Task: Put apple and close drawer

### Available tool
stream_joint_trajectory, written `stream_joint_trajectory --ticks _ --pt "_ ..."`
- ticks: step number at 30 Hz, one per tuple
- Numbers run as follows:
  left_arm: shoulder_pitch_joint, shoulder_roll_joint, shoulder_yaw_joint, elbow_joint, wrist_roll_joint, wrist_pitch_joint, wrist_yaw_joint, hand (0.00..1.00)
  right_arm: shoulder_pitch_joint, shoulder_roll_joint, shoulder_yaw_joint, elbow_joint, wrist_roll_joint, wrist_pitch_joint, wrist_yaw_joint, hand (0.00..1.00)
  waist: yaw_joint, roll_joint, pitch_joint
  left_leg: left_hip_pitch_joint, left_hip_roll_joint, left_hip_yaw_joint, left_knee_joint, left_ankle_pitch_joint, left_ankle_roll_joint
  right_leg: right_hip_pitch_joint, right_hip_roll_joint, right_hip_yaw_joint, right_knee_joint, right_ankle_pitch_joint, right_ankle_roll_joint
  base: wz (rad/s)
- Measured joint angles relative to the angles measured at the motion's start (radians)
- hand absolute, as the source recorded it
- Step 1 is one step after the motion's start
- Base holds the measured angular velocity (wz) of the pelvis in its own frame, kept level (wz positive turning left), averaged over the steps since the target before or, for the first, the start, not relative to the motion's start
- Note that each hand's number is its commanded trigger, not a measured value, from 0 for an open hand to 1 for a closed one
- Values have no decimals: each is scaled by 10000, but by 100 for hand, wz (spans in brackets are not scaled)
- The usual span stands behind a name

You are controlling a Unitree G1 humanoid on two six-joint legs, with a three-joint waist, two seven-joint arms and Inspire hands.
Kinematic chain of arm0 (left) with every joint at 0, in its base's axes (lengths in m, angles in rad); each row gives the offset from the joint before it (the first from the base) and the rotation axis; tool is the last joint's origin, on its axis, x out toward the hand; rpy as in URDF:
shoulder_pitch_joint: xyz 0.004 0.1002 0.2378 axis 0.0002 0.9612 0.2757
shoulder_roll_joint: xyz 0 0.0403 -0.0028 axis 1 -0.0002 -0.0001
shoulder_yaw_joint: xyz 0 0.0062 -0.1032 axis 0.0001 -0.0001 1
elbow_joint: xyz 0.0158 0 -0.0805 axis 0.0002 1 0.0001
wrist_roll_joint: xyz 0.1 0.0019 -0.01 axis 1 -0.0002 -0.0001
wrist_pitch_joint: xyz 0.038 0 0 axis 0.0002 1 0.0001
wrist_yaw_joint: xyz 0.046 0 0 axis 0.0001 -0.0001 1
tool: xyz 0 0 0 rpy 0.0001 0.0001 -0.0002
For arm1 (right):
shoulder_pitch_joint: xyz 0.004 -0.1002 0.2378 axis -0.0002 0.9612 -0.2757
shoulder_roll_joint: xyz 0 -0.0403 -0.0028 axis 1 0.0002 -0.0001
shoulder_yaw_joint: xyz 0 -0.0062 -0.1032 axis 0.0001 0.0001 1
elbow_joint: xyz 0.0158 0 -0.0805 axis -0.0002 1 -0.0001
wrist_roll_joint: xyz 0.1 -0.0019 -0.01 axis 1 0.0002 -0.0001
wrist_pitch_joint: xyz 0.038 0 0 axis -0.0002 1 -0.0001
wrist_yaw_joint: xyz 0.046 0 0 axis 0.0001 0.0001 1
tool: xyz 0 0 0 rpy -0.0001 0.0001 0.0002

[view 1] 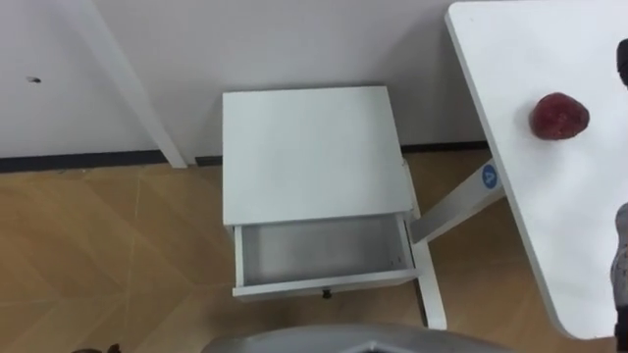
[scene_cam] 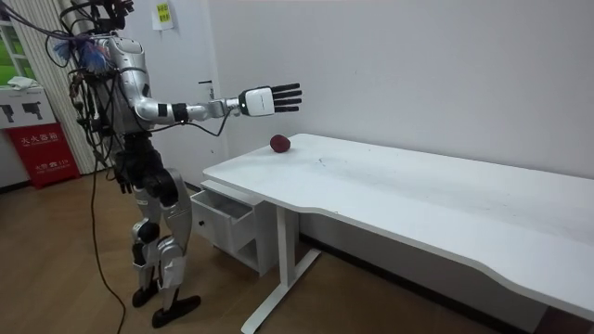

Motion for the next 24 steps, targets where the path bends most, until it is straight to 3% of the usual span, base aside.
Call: stream_joint_trajectory --ticks 6,10,24 --pt "14 1 70 -6 20 135 -54 0 -41 -50 5 50 -87 204 750 0 9 -45 -23 -17 -12 -34 17 0 0 25 -26 -97 10 15 -14 4" --pt "42 4 67 -5 344 218 -54 0 -246 -376 283 729 -480 307 1210 0 -1 -66 -13 -18 2 -32 85 0 1 19 -29 -127 22 36 -32 0" --pt "-61 61 11 -4 367 176 -56 0 -903 -420 660 2114 -852 330 2062 0 -27 -98 -7 -148 36 -70 185 1 3 37 -21 -241 1 51 -52 2"
